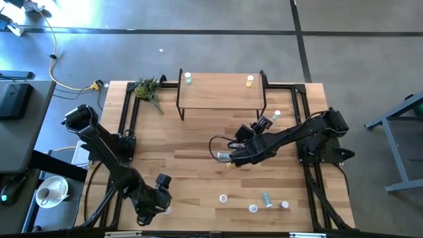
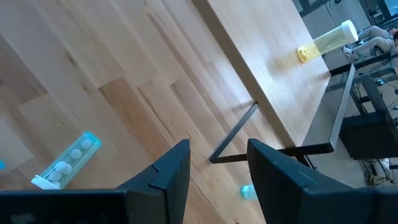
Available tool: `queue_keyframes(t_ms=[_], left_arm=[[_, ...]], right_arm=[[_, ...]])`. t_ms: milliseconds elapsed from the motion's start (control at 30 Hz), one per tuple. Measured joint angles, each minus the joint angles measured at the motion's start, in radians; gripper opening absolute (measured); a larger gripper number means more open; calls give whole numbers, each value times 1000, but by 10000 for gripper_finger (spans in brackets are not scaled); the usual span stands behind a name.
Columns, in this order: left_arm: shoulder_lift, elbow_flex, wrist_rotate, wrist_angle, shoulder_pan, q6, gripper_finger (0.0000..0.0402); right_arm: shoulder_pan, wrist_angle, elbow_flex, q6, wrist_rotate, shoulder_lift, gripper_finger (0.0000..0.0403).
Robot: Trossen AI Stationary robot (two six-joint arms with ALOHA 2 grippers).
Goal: Pick and place medicine bottles onto shelf by color
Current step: Put the left transparent pill bottle on the shelf
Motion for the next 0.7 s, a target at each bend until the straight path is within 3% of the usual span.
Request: queue_keyframes(t_ms=[433,700], left_arm=[[58,0,33,65,-19,-57,255],[58,0,-26,69,-52,-96,255]], right_arm=[[0,19,0,-1,-2,0,151],[3,41,0,0,-14,0,151]])
